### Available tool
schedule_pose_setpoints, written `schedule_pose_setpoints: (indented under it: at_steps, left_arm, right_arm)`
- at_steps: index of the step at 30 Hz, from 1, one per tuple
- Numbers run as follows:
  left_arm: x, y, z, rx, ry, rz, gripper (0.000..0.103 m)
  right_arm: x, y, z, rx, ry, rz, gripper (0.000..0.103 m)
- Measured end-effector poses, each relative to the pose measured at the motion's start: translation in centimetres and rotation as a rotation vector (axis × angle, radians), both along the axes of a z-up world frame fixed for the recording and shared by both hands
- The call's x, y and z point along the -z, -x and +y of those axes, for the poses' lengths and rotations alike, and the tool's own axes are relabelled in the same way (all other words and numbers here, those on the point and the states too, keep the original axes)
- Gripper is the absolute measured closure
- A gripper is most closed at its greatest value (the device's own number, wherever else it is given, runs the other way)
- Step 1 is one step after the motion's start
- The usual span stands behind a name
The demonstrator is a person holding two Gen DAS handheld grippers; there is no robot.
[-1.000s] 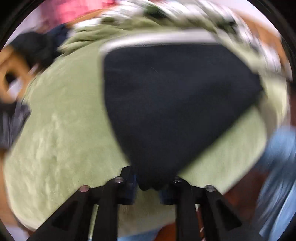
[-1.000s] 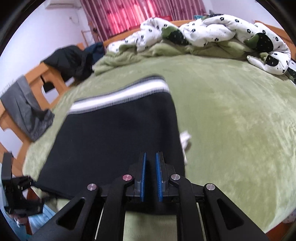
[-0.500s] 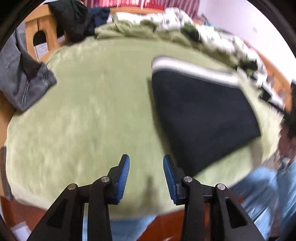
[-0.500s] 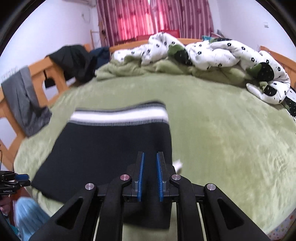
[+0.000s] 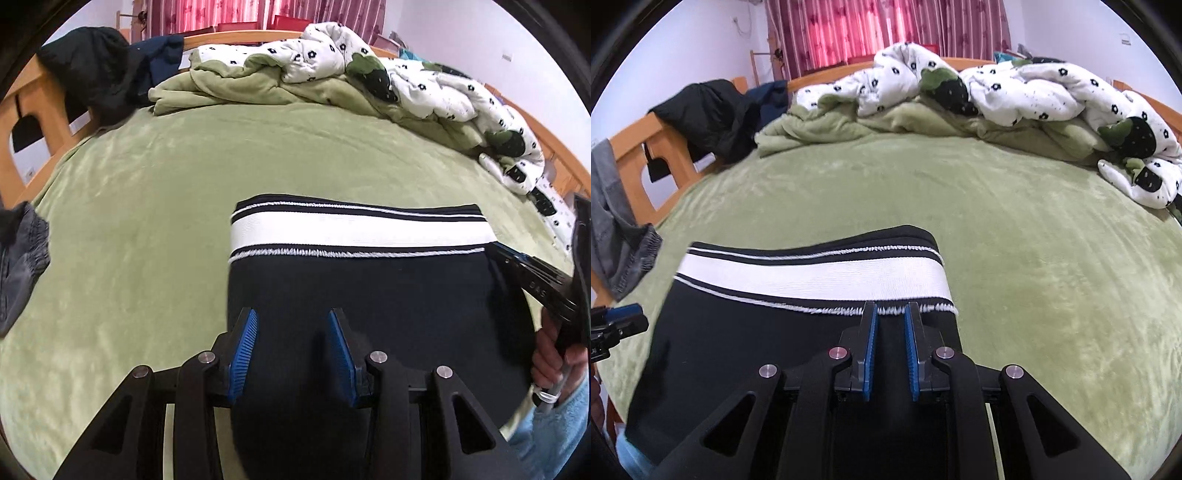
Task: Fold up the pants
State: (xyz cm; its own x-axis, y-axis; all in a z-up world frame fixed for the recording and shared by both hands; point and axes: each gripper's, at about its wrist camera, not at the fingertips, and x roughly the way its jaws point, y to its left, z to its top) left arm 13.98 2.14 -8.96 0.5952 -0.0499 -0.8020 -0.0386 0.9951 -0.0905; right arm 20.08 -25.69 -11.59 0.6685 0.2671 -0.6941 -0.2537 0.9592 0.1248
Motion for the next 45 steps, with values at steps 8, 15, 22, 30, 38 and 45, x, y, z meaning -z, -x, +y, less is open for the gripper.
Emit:
schedule_pose_setpoints:
  at_steps: [8, 15, 22, 30, 38, 45]
  left_arm:
    - [2.6, -2.0, 0.6, -0.034, 0.028, 0.061, 0.050]
    - [3.7, 3.7, 1.4, -0.035, 0.050, 0.125, 0.049]
    - [3.6, 13.0, 1.2, -0.040, 0.134, 0.109, 0.049]
    - [1.5, 17.6, -0.9, -0.026, 0.146, 0.109, 0.049]
    - [-7.5, 20.0, -4.5, -0.062, 0.049, -0.082, 0.031]
    - [-10.3, 20.3, -6.3, -0.063, 0.034, -0.122, 0.029]
  right_arm:
    - [1.5, -1.4, 0.0, -0.005, 0.021, 0.012, 0.091]
    - [0.8, 1.3, -0.6, -0.026, 0.050, 0.082, 0.088]
    - [1.3, 10.3, -2.8, -0.032, 0.086, 0.068, 0.087]
    - [-0.2, 17.3, -5.3, 0.004, 0.032, 0.081, 0.085]
    - [-8.4, 22.8, -5.4, 0.027, -0.009, -0.036, 0.078]
    - [-12.2, 23.9, -5.5, 0.063, 0.011, -0.091, 0.027]
